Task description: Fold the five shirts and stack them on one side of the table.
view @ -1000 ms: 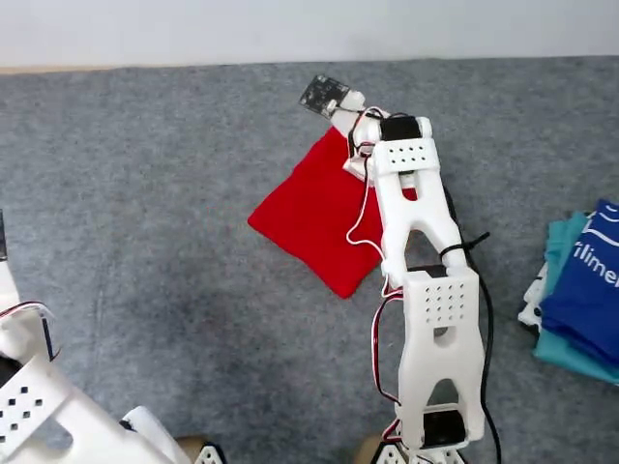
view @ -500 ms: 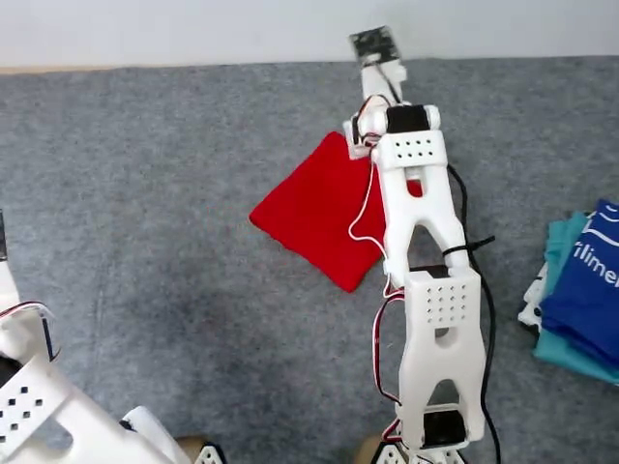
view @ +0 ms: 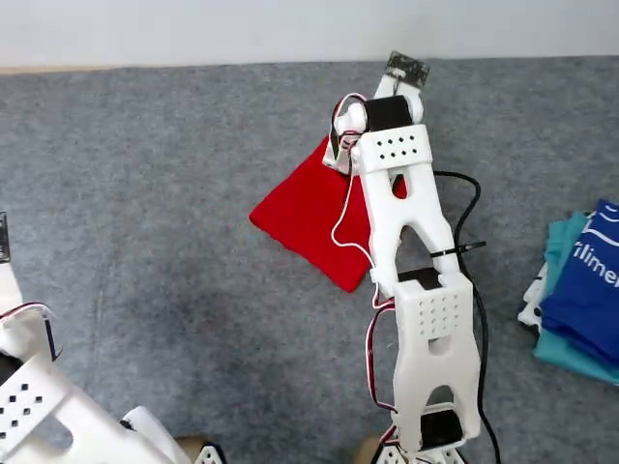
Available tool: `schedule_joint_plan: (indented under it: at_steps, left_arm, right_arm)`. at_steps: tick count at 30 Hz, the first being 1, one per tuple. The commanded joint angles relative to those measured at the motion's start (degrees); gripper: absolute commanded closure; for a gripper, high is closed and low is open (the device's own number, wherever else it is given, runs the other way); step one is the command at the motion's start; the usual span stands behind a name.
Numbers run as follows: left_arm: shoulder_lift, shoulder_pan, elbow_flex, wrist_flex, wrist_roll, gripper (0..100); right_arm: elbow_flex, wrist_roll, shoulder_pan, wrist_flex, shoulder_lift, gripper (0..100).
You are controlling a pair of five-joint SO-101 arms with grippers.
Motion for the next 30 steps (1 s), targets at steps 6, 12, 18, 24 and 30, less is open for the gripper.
schedule_joint_plan:
  at_steps: [6, 12, 18, 24, 30]
  left_arm:
    - [-0.4, 0.2, -0.2, -1.1, -0.5, 100]
    - [-0.4, 0.2, -0.2, -1.1, -0.5, 100]
    - [-0.4, 0.2, -0.2, -1.1, -0.5, 100]
    - [-0.4, 0.2, -0.2, -1.1, -0.5, 100]
    - [-0.4, 0.2, -0.3, -1.9, -0.5, 100]
  right_arm:
    - [-2.6, -4.7, -0.1, 3.1, -1.3, 54.4]
    - [-2.9, -5.2, -0.5, -1.1, 6.3, 53.9]
    - [-2.9, -5.2, -0.3, -8.5, 12.0, 53.9]
    - [-2.9, -5.2, -1.0, -15.1, 17.5, 56.8]
    - [-2.9, -5.2, -2.6, -15.3, 19.3, 70.5]
